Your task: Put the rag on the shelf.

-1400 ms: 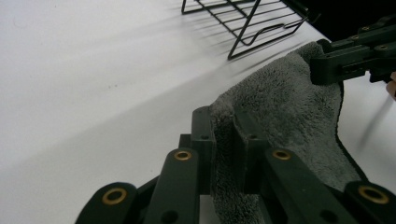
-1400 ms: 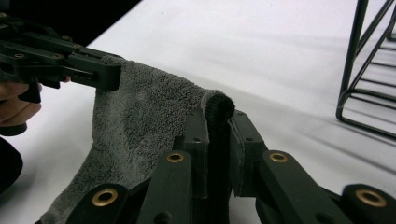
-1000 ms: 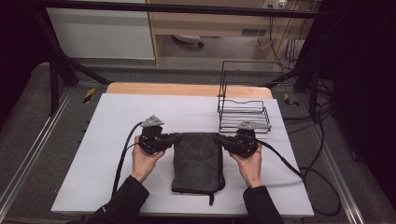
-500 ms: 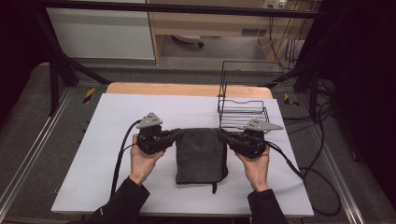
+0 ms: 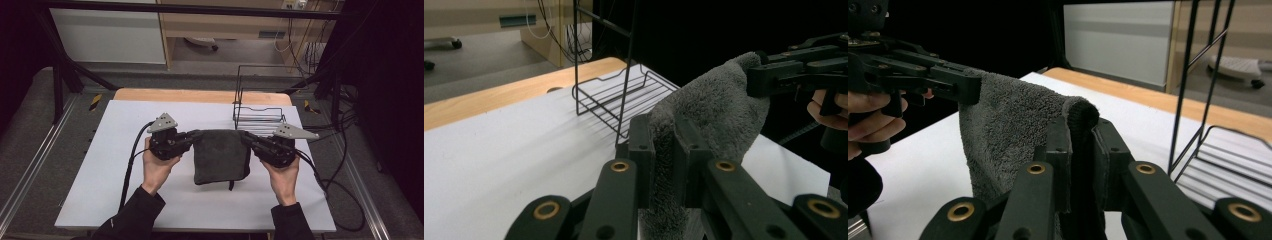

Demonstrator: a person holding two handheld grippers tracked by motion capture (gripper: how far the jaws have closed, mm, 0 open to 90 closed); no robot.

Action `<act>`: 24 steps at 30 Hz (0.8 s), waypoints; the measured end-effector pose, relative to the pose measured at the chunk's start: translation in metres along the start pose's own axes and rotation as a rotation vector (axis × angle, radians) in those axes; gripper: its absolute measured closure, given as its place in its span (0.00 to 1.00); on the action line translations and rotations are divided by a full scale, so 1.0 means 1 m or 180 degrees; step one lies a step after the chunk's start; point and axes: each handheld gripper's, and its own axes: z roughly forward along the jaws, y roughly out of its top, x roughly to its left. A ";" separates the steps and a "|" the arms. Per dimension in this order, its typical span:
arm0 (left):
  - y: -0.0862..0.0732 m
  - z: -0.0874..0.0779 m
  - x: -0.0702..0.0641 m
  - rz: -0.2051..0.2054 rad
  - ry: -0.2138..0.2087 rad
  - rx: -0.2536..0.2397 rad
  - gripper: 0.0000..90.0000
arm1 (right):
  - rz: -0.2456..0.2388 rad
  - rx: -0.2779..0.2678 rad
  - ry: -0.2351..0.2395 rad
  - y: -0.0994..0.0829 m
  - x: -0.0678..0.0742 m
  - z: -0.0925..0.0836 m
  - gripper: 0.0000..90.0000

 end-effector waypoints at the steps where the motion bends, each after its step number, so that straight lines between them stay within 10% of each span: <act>1: 0.002 0.001 -0.001 0.0006 -0.0002 -0.0026 0.89 | -0.0008 -0.0021 -0.0013 0.002 0.000 -0.002 0.89; 24: 0.037 0.031 -0.024 -0.0003 -0.0043 -0.0512 0.89 | -0.0084 -0.0530 -0.0435 0.024 -0.009 -0.042 0.90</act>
